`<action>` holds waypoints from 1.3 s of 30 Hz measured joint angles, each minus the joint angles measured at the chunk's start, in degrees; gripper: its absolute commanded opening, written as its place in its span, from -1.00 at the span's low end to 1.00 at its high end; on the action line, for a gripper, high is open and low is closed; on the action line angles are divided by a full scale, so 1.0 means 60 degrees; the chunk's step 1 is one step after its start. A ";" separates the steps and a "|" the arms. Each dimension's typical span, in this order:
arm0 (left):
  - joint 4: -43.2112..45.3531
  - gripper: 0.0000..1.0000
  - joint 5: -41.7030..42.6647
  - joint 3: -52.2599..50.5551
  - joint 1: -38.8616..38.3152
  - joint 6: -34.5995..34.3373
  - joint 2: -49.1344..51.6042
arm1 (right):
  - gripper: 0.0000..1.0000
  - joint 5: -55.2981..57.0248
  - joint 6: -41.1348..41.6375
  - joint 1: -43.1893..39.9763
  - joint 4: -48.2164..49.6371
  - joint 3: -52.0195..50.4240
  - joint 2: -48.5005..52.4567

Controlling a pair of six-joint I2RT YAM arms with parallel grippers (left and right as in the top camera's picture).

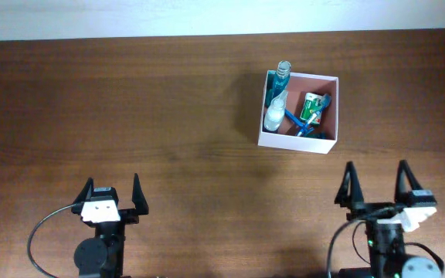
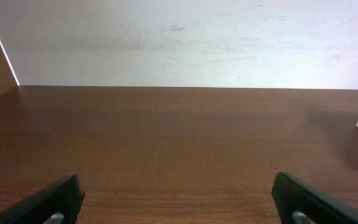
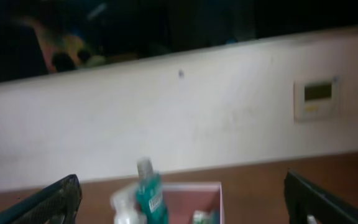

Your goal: Pack container

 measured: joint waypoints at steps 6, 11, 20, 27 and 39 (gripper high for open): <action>0.0000 0.99 0.0000 0.0000 0.0000 0.0000 0.0000 | 0.98 -0.0004 0.0000 0.0000 0.2095 -0.1880 0.0000; 0.0000 0.99 0.0000 0.0000 0.0000 0.0000 0.0000 | 0.98 -0.0004 -0.0004 0.0000 0.3224 -0.2980 0.0000; 0.0000 0.99 0.0000 0.0000 0.0000 0.0000 0.0000 | 0.98 -0.0004 -0.0685 0.0000 0.2368 -0.3002 -0.0007; 0.0000 0.99 0.0000 0.0000 0.0000 0.0000 0.0000 | 0.97 -0.0004 -0.0787 0.0000 0.0809 -0.3002 -0.0025; 0.0000 0.99 0.0000 0.0000 0.0000 0.0000 0.0000 | 0.98 -0.0004 -0.0805 0.0000 0.0528 -0.3002 -0.0025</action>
